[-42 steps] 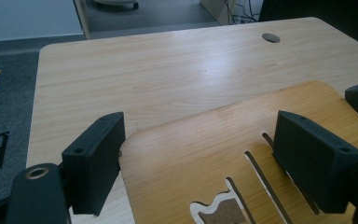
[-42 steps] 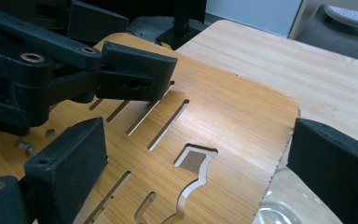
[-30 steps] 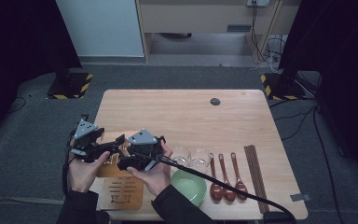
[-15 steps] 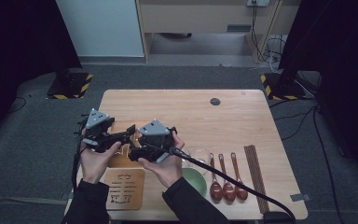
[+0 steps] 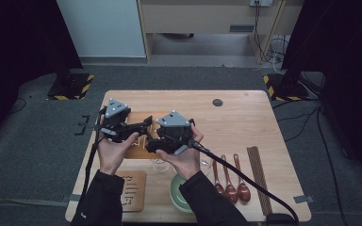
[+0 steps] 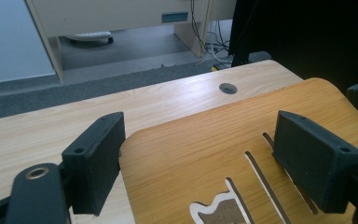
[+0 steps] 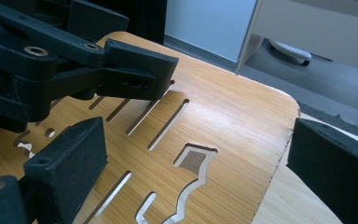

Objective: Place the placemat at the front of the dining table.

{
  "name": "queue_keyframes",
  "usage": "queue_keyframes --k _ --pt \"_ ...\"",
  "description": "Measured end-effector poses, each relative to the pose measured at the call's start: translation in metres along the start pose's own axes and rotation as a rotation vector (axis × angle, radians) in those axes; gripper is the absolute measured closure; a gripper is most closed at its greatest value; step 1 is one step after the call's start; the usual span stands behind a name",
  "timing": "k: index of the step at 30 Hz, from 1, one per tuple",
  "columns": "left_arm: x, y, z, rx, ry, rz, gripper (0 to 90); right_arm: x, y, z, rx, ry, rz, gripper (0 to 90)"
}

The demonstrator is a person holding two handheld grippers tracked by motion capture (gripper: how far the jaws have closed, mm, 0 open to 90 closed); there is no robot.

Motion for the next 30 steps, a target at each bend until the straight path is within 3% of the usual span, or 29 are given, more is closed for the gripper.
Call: queue_keyframes --k 7,18,30 --pt "-0.014 0.010 -0.012 -0.005 -0.016 -0.005 17.4 0.005 -0.001 -0.023 -0.002 -0.018 -0.009 5.0" --pt "-0.034 0.024 -0.024 -0.006 -0.033 -0.011 17.4 0.005 0.000 -0.047 -0.007 -0.029 -0.011 5.0" --pt "-0.061 0.029 -0.032 -0.022 -0.028 0.011 17.4 -0.006 -0.009 -0.074 -0.030 -0.022 -0.004 5.0"
Point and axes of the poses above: each handheld gripper's, and its own axes: x roughly backward along the jaws, y roughly out of its top, z roughly to its left, the point moved 4 cm from there along -x, roughly forward along the jaws, and after that the axes turned 6 degrees about z, right-handed, at the moved point
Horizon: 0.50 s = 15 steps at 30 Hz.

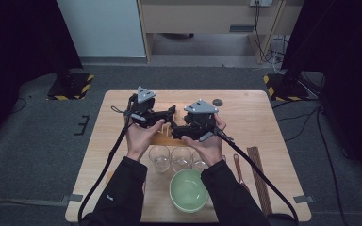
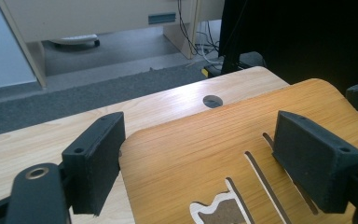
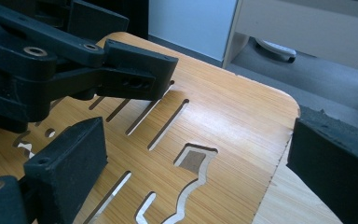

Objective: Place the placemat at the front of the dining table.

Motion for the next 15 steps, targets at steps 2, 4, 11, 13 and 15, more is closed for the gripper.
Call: queue_keyframes --k 2,4,11,13,15 --pt "-0.005 0.001 -0.001 0.001 -0.005 -0.001 17.4 -0.001 -0.001 -0.002 -0.001 -0.002 0.001 5.0" --pt "-0.009 0.001 -0.001 0.006 -0.012 -0.001 17.4 -0.002 -0.001 -0.006 0.000 -0.004 0.002 5.0" --pt "-0.022 0.002 -0.001 0.008 -0.009 0.011 17.5 -0.011 -0.004 -0.016 0.002 -0.004 0.013 5.0" --pt "-0.026 0.003 -0.001 0.008 -0.009 0.009 17.4 -0.013 -0.004 -0.018 0.000 -0.003 0.012 5.0" --pt "-0.029 0.004 -0.001 0.007 -0.010 0.006 17.4 -0.015 -0.004 -0.022 -0.006 -0.001 0.014 5.0"
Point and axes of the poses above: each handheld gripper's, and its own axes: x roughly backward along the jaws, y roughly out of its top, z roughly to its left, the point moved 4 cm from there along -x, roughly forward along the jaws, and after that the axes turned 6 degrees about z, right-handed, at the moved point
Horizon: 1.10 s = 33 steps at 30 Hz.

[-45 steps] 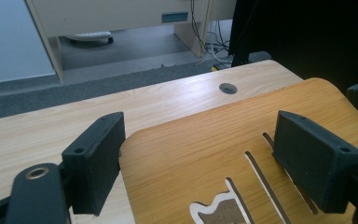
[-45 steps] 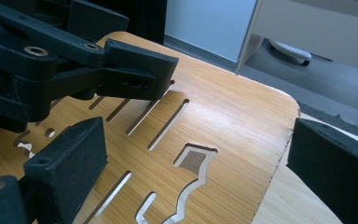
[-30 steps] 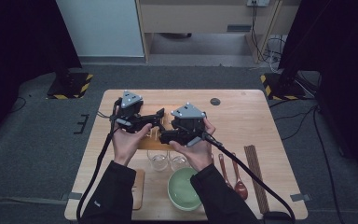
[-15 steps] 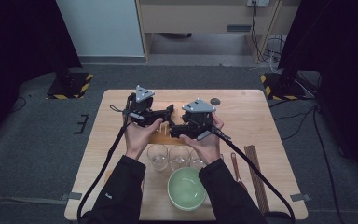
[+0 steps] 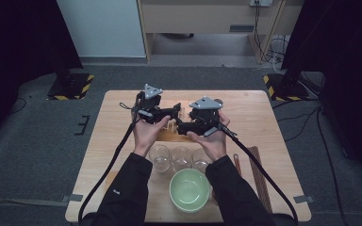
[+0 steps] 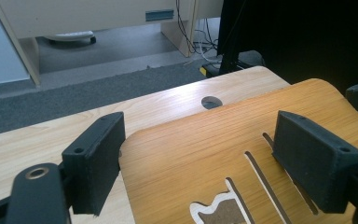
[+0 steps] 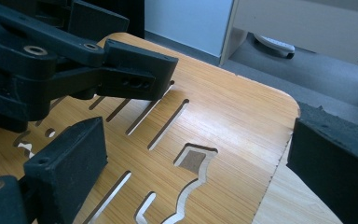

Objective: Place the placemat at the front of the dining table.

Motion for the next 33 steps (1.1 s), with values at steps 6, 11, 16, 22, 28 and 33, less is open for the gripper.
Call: queue_keyframes --k 6,11,16,22,28,33 --pt "-0.011 0.000 -0.001 -0.007 0.007 0.010 17.5 -0.007 -0.003 -0.008 -0.011 0.004 0.007 5.0" --pt "-0.020 -0.002 0.001 0.002 0.005 0.019 17.4 -0.014 -0.006 -0.014 -0.015 0.011 0.011 5.0" --pt "-0.027 -0.003 0.002 0.007 0.009 0.020 17.4 -0.020 -0.009 -0.019 -0.010 0.017 0.008 5.0" --pt "-0.039 -0.004 0.002 0.013 0.002 0.018 17.4 -0.027 -0.012 -0.027 -0.006 0.014 0.013 5.0" --pt "-0.051 -0.005 0.001 0.012 0.008 0.016 17.4 -0.034 -0.016 -0.036 -0.011 0.020 0.011 5.0" --pt "-0.058 -0.008 0.003 0.018 0.007 0.024 17.4 -0.041 -0.019 -0.038 0.000 0.016 0.021 5.1"
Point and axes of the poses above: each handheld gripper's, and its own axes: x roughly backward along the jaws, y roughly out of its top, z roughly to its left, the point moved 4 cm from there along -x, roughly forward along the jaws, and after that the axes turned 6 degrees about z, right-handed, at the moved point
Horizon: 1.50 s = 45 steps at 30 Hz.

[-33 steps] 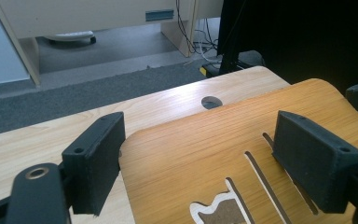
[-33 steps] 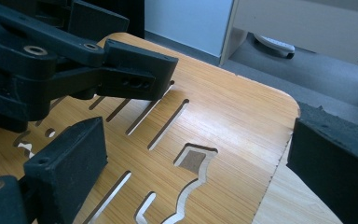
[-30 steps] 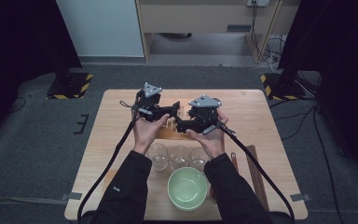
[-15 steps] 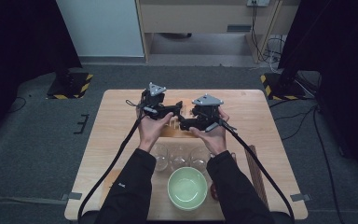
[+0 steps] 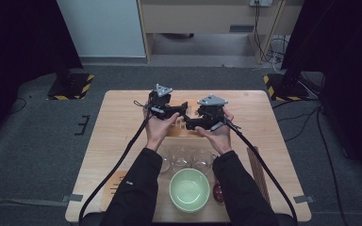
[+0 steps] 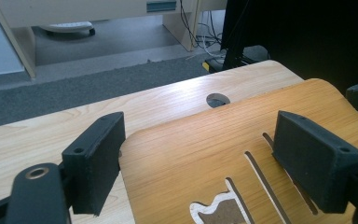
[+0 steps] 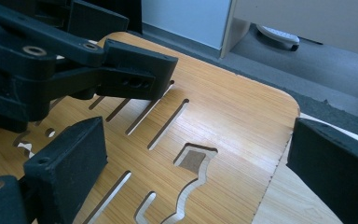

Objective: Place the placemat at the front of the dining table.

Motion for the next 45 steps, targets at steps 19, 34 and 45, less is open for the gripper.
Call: queue_keyframes --k 19,34,45 --pt "-0.027 -0.008 0.009 -0.001 0.010 0.003 17.4 -0.025 -0.009 -0.012 -0.011 0.012 0.007 5.0" --pt "-0.052 -0.020 0.013 0.004 0.015 0.042 17.4 -0.048 -0.025 -0.023 -0.021 0.021 0.041 5.0" --pt "-0.068 -0.032 0.019 0.001 0.040 0.093 17.4 -0.068 -0.037 -0.024 -0.038 0.034 0.083 5.0"
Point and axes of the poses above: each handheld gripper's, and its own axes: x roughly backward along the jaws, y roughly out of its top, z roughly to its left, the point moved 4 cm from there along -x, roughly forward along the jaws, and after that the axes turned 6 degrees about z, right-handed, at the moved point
